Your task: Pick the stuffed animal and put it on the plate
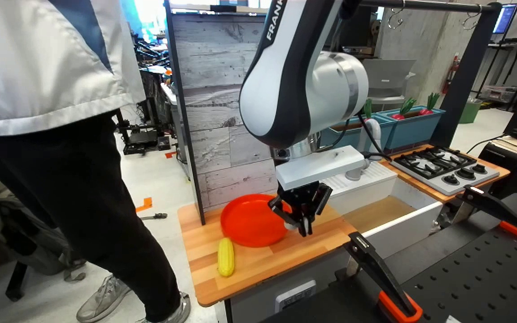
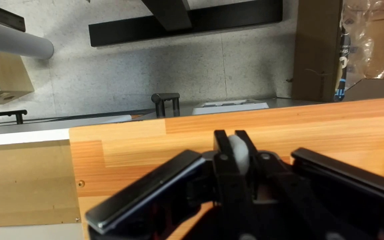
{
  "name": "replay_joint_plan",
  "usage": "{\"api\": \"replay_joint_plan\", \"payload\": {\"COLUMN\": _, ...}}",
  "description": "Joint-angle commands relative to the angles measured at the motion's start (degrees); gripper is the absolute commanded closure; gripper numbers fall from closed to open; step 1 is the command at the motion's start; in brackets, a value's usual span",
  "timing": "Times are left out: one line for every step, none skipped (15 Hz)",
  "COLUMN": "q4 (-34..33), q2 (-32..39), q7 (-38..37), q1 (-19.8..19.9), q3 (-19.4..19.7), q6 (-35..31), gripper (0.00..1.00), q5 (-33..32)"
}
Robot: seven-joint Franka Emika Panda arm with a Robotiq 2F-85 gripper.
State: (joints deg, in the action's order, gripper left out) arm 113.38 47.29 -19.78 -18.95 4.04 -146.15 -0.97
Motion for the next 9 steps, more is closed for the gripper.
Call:
{"api": "replay_joint_plan", "payload": {"q4": -1.9, "q2": 0.3, "q7": -1.0, "q1": 0.3, "q3": 0.4, "q6": 1.4, "gripper": 0.98, "q5": -1.1}}
{"api": "replay_joint_plan", "payload": {"q4": -2.6, "q2": 0.5, "q7": -0.8, "q1": 0.4, "q3": 0.5, "q6": 1.3, "gripper": 0.98, "q5": -1.2}}
{"api": "replay_joint_plan", "payload": {"q4": -3.2, "q2": 0.7, "q7": -0.9, "q1": 0.3, "q3": 0.6, "q6": 1.2, "gripper": 0.98, "q5": -1.3}}
{"api": "replay_joint_plan", "payload": {"q4": -4.0, "q2": 1.0, "q7": -1.0, "q1": 0.3, "q3": 0.7, "q6": 1.0, "gripper": 0.98, "q5": -1.4}}
{"api": "replay_joint_plan", "payload": {"q4": -4.9, "q2": 1.3, "q7": -1.0, "q1": 0.3, "q3": 0.8, "q6": 1.2, "gripper": 0.98, "q5": -1.4}}
{"api": "replay_joint_plan", "payload": {"q4": -5.9, "q2": 1.8, "q7": -1.1, "q1": 0.2, "q3": 0.9, "q6": 1.3, "gripper": 0.98, "q5": -1.5}}
{"api": "replay_joint_plan", "payload": {"q4": -6.6, "q2": 2.3, "q7": -1.2, "q1": 0.2, "q3": 0.9, "q6": 1.3, "gripper": 0.98, "q5": -1.5}}
{"api": "replay_joint_plan", "payload": {"q4": -7.6, "q2": 3.0, "q7": -1.3, "q1": 0.0, "q3": 1.0, "q6": 1.1, "gripper": 0.98, "q5": -1.5}}
{"api": "replay_joint_plan", "payload": {"q4": -8.4, "q2": 3.7, "q7": -1.3, "q1": 0.0, "q3": 0.9, "q6": 0.8, "gripper": 0.98, "q5": -1.5}}
